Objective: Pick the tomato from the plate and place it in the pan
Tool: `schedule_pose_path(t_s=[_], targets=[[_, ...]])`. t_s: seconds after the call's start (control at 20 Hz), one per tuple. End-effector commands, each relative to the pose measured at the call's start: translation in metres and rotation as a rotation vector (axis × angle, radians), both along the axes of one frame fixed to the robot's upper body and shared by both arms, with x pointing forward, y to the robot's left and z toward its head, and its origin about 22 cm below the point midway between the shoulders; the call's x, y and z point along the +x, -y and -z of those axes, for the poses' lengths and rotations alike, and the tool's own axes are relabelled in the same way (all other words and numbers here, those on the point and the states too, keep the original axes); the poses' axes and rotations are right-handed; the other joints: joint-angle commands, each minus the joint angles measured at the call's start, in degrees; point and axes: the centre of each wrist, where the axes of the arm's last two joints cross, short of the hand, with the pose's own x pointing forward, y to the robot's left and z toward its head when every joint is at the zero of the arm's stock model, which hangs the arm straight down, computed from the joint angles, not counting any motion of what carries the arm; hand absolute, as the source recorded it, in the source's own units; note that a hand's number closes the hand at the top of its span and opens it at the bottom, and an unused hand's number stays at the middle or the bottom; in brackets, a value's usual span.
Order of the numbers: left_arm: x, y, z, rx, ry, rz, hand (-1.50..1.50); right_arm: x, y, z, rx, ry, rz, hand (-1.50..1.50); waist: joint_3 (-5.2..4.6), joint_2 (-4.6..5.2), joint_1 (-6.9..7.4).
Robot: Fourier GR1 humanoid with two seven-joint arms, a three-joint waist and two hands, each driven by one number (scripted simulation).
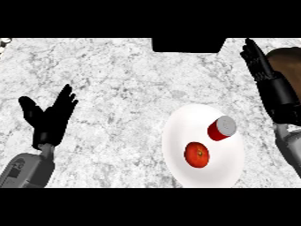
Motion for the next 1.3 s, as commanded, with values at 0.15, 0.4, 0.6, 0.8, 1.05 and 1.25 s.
schedule_pose_path(t_s=[0.15, 0.4, 0.6, 0.8, 1.05, 1.25], targets=[[0.019, -0.016, -0.045, 0.163, 0.237, 0.001, 0.00, -0.028, -0.029, 0.076, 0.219, -0.202, -0.269, 1.50, 0.57, -1.24, 0.06], [0.012, -0.016, -0.045, 0.221, 0.300, 0.014, 0.00, -0.087, 0.008, 0.134, 0.117, -0.110, -0.022, -1.50, 0.44, -1.98, -2.81], [0.004, -0.013, -0.041, 0.209, 0.304, 0.011, 0.00, -0.127, 0.045, 0.143, 0.023, 0.019, 0.140, -1.50, 0.36, -2.17, -3.40], [0.003, -0.015, -0.042, 0.208, 0.318, 0.014, 0.00, -0.154, 0.095, 0.094, -0.063, 0.019, 0.108, -1.50, 0.27, -1.92, -2.63], [-0.003, -0.026, -0.038, 0.216, 0.309, 0.024, 0.00, -0.140, 0.137, 0.037, -0.355, -0.068, 0.017, -1.50, 0.18, -1.78, -1.77], [0.005, -0.007, -0.042, 0.209, 0.328, 0.020, 0.00, -0.135, 0.124, -0.018, -0.436, -0.155, -0.025, -1.50, 0.19, -1.77, -2.09]])
